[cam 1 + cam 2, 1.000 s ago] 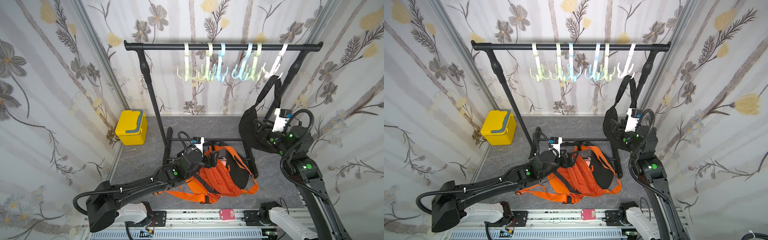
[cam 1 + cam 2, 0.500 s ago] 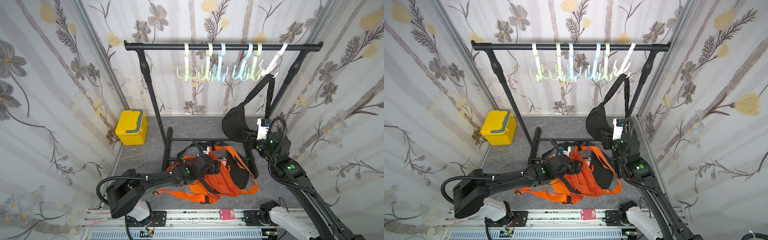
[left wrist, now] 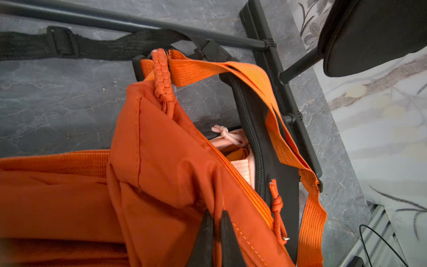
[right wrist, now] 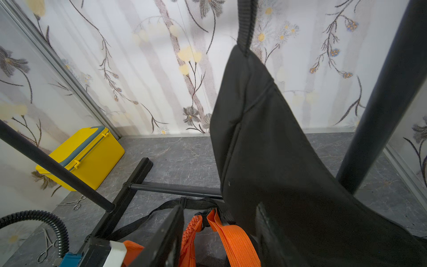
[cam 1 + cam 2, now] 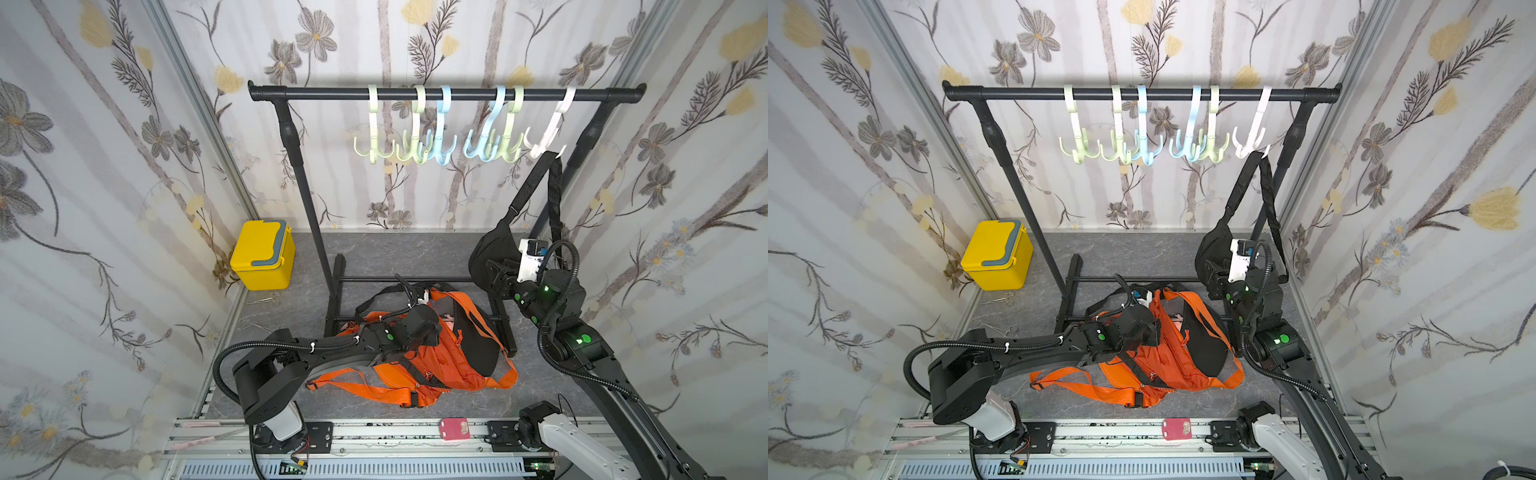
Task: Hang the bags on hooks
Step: Adjust the bag at the bag.
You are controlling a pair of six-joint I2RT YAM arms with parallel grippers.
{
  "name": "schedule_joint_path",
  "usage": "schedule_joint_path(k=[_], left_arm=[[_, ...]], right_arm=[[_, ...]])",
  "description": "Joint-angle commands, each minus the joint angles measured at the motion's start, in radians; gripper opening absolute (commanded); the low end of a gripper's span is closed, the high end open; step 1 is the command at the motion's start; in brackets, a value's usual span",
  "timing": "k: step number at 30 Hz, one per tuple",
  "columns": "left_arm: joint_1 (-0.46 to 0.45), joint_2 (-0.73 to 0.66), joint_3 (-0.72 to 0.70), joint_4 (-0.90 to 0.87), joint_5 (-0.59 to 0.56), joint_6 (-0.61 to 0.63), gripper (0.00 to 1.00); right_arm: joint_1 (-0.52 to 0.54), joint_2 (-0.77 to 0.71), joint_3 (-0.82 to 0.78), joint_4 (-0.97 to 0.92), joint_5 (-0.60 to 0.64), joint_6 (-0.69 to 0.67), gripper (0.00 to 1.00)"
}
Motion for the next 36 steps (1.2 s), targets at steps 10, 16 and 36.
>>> schedule_joint_path(k=[10, 16, 36], left_arm=[[0.041, -0.355, -0.122, 0.163, -0.072, 0.212, 0.0], [0.111, -0.517, -0.211, 0.113, -0.06, 0.215, 0.0], [0.166, -0.638, -0.384, 0.106, -0.036, 0.144, 0.0]], right_arm=[[0.004, -0.079, -0.058, 0.119, -0.124, -0.083, 0.52], [0.025, 0.037, -0.063, 0.029, -0.16, -0.148, 0.55], [0.136, 0.581, -0.024, -0.031, -0.134, -0.174, 0.65]])
